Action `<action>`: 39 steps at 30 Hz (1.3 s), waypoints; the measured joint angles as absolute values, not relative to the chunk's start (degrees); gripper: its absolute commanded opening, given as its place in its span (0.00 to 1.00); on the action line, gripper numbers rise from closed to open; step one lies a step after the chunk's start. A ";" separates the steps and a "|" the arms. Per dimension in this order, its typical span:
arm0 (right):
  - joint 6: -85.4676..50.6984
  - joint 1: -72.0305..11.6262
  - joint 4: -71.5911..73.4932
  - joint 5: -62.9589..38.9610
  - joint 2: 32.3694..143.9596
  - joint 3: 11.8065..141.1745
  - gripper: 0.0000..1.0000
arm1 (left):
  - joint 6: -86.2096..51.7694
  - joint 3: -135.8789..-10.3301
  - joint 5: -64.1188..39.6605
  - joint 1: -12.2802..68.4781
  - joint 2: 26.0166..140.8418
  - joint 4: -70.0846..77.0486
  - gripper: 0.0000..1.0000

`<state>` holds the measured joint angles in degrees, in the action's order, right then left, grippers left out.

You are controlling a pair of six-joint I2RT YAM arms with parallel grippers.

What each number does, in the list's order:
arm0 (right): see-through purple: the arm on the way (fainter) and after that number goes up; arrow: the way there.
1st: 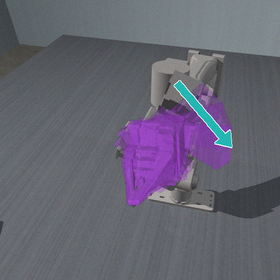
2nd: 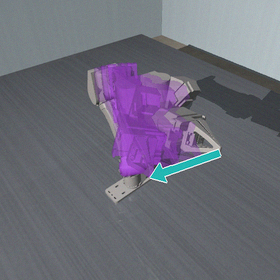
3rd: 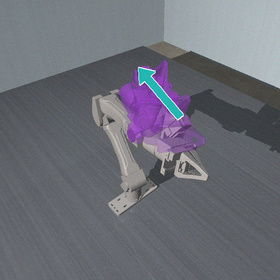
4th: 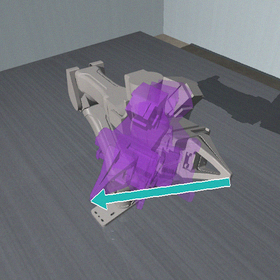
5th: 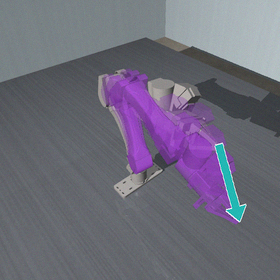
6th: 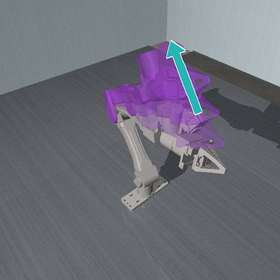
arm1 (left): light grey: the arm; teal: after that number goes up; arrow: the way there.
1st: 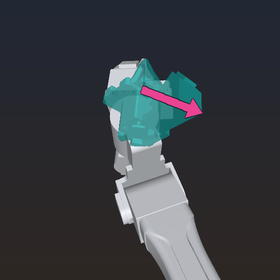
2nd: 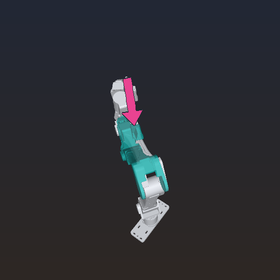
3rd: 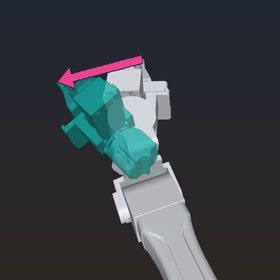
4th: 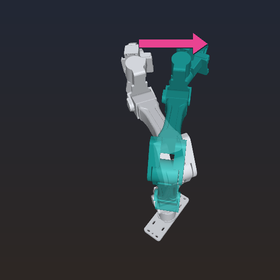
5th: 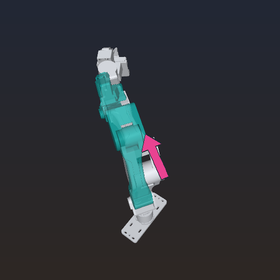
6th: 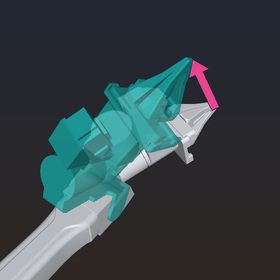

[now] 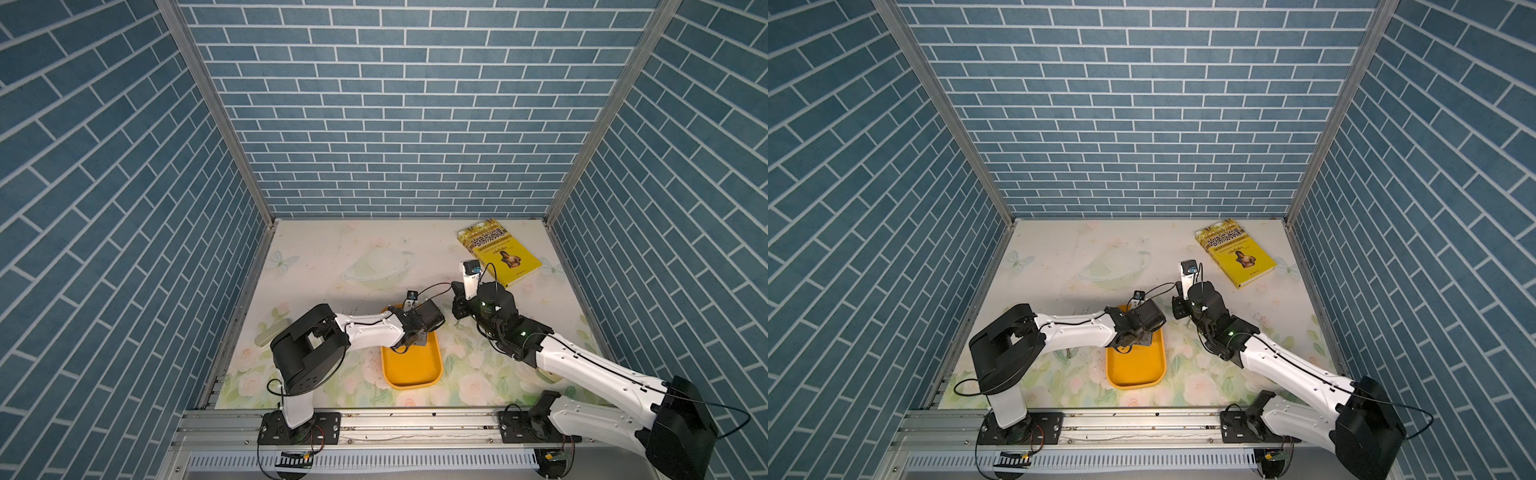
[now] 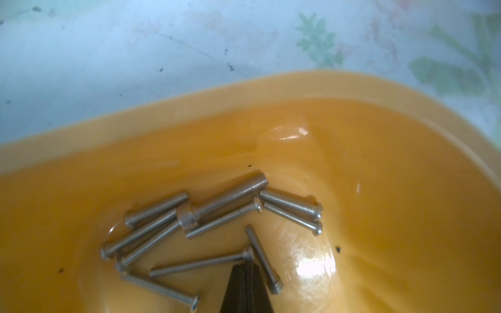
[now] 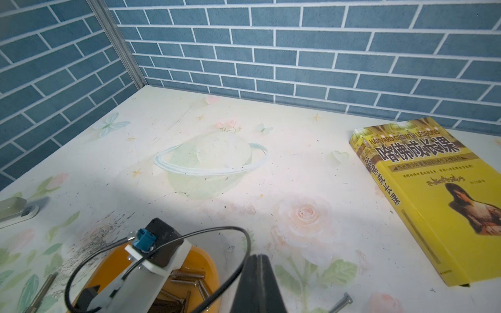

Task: Take out the screws from the storage box
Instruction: Pick up the screw from the storage box, then place the screw at the center of the board.

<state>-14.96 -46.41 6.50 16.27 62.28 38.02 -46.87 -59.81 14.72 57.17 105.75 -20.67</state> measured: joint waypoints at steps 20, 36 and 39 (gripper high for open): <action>-13.50 -45.89 6.94 14.55 62.19 37.39 0.01 | -44.36 -60.51 14.11 56.80 97.60 -29.32 0.00; -4.10 -46.65 9.19 -1.54 64.88 38.96 0.11 | -42.59 -57.52 12.58 44.69 81.38 -29.50 0.00; -1.80 -48.07 9.61 -3.73 66.61 38.96 0.14 | -42.57 -56.25 12.34 40.64 78.81 -29.17 0.00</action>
<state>-1.80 -48.07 9.61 -3.73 66.61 38.96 -42.57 -56.25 12.34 40.64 78.81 -29.17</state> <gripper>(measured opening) 0.125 0.059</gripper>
